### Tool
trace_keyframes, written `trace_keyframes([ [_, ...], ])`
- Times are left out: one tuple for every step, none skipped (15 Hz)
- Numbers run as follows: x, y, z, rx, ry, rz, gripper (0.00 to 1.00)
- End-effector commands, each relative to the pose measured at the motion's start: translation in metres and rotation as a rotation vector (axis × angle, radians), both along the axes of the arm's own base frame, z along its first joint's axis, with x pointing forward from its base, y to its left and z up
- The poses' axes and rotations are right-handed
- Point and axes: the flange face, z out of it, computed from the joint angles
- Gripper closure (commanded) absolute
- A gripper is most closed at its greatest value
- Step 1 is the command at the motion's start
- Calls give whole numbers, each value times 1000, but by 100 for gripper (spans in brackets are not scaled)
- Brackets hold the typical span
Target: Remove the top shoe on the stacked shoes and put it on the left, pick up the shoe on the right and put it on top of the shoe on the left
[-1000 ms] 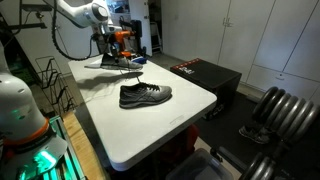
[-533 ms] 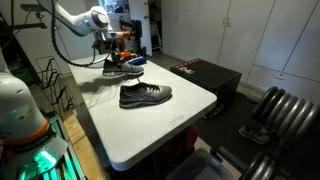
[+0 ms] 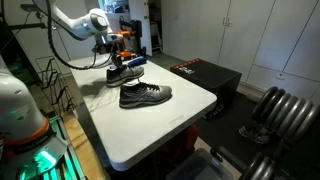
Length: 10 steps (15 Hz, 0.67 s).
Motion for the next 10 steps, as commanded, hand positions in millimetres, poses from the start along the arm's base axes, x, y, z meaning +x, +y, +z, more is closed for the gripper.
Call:
trace_keyframes([
  [-15, -10, 26, -24, -22, 16, 36],
  [-18, -10, 35, -31, -35, 20, 29],
  [-21, -9, 43, -43, -45, 18, 20],
  [-25, -9, 54, -48, -60, 7, 14],
  [-9, -4, 40, -16, -40, 0, 30],
  [-13, -4, 49, -20, -50, -1, 23],
  [-15, -4, 55, -22, -59, -1, 16],
  [-17, -4, 59, -23, -65, -1, 13],
  [-19, -5, 59, -24, -66, 0, 13],
  [-20, -5, 58, -25, -63, 0, 14],
])
